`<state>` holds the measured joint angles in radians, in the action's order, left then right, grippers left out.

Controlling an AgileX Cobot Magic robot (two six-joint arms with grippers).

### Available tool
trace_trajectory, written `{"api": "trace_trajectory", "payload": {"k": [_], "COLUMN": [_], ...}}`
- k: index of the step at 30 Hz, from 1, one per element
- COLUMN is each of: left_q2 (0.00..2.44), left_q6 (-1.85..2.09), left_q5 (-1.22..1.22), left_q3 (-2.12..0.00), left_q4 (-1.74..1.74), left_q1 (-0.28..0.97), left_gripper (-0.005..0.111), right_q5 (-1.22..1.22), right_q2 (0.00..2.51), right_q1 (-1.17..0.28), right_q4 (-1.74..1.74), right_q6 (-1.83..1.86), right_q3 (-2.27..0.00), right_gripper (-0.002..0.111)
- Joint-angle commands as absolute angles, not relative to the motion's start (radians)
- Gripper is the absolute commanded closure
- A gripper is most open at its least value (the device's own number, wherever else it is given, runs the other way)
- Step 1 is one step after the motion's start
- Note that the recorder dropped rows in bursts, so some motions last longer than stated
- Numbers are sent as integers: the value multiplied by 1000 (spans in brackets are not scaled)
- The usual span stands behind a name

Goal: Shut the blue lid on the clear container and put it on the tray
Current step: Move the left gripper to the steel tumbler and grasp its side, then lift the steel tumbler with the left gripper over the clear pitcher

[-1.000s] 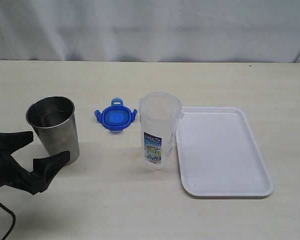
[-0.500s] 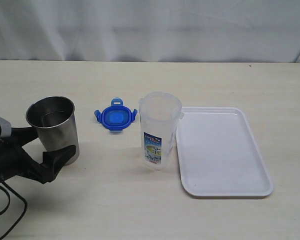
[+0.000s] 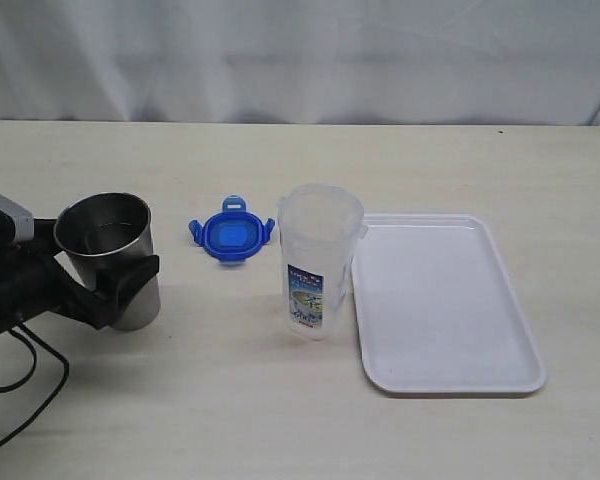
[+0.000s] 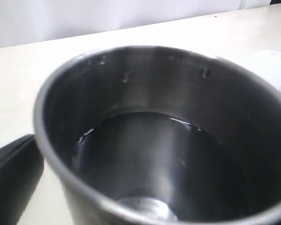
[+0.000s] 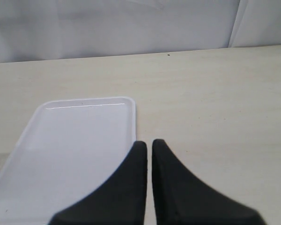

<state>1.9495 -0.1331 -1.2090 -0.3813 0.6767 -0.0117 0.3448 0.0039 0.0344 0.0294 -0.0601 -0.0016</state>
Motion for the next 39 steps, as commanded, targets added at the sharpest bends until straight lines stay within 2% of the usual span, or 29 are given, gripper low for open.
{"api": "trace_trajectory", "payload": {"k": [1,39], "left_q2": [1951,1995], "left_q6": [-134,-144], "left_q5": [-1221,-1221], "left_q3": [-391,-414], "left_q4": [677,650], "left_q1": [-10,18], "left_gripper": [5,6], "right_q5": [342,342], "right_q2": [0,0], "right_q1": [33,33], "right_q4": [31,31], "right_q6": [-60,-60], "right_q3": [0,0], "right_gripper": [104,104]}}
